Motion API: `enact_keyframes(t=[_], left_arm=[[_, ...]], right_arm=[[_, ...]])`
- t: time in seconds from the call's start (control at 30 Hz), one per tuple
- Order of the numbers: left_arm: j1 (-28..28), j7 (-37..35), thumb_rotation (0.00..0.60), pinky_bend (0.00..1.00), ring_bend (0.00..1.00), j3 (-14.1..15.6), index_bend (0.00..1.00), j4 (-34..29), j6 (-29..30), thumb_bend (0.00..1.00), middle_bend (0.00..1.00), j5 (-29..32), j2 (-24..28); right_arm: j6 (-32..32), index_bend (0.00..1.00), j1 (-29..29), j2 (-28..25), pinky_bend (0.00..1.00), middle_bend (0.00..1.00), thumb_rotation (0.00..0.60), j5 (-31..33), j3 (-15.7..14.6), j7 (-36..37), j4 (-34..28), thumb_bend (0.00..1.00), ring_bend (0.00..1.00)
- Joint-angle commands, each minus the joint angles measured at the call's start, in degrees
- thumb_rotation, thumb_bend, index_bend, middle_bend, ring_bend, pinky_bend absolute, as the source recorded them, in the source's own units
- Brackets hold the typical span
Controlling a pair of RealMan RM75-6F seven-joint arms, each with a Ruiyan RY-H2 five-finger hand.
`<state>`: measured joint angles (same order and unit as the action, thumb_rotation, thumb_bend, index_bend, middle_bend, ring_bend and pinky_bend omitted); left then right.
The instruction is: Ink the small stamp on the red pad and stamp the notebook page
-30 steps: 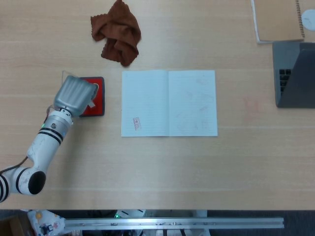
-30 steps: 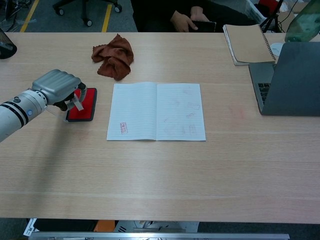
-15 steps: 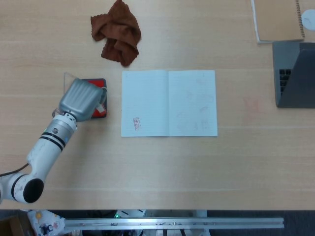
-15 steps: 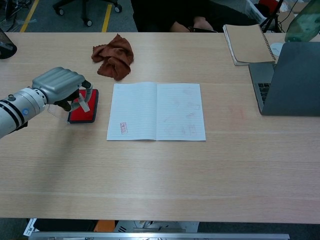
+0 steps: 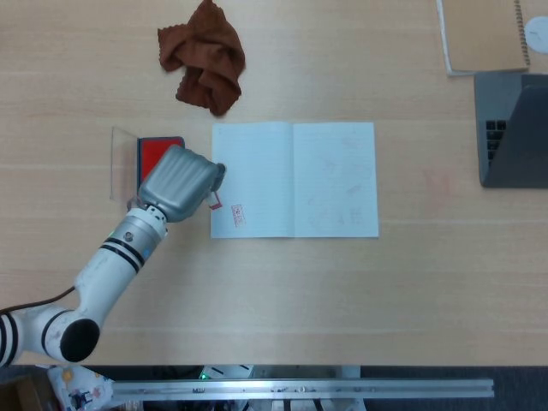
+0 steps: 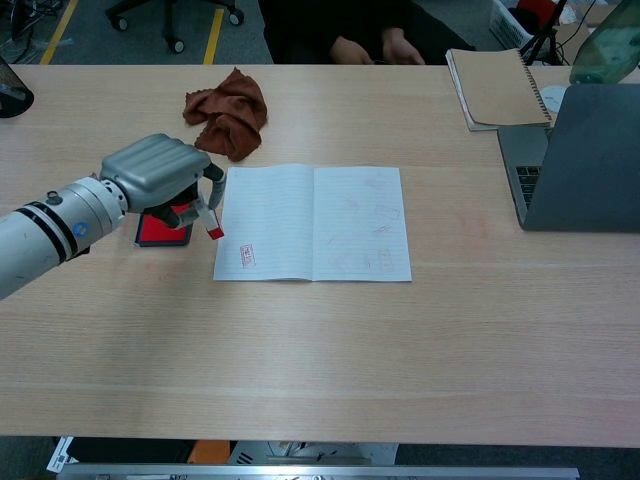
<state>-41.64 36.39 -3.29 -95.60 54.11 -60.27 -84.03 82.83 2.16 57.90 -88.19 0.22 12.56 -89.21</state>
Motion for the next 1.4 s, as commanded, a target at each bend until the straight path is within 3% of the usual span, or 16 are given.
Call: enact_keyframes(t=[0.03, 0.67, 1.4], left_arm=[[-1.12, 1.1, 0.6, 1.0, 1.0, -0.64, 0.57, 1.31, -0.33, 0.38, 0.98, 1.66, -1.77], [-5.79, 4.38, 0.6, 1.0, 1.0, -2.47, 0.57, 9.59, -0.67, 0.39, 0.98, 9.3, -10.27], [-4.94, 2.46, 0.6, 1.0, 1.0, 0.39, 0.58, 17.51, 0.05, 0.39, 0.98, 5.33, -14.77]], right_arm=[[-0.05, 0.51, 0.01, -0.06, 0.35, 0.46, 0.6, 0.03, -0.01, -0.06, -0.05, 0.35, 0.28], [-0.61, 0.51, 0.21, -0.61, 0.35, 0.46, 0.6, 0.66, 0.13, -0.57, -0.7, 0.35, 0.28], [-0.3, 0.51, -0.21, -0.91, 0.35, 0.46, 0.6, 1.09, 0.16, -0.6, -0.81, 0.35, 0.28]])
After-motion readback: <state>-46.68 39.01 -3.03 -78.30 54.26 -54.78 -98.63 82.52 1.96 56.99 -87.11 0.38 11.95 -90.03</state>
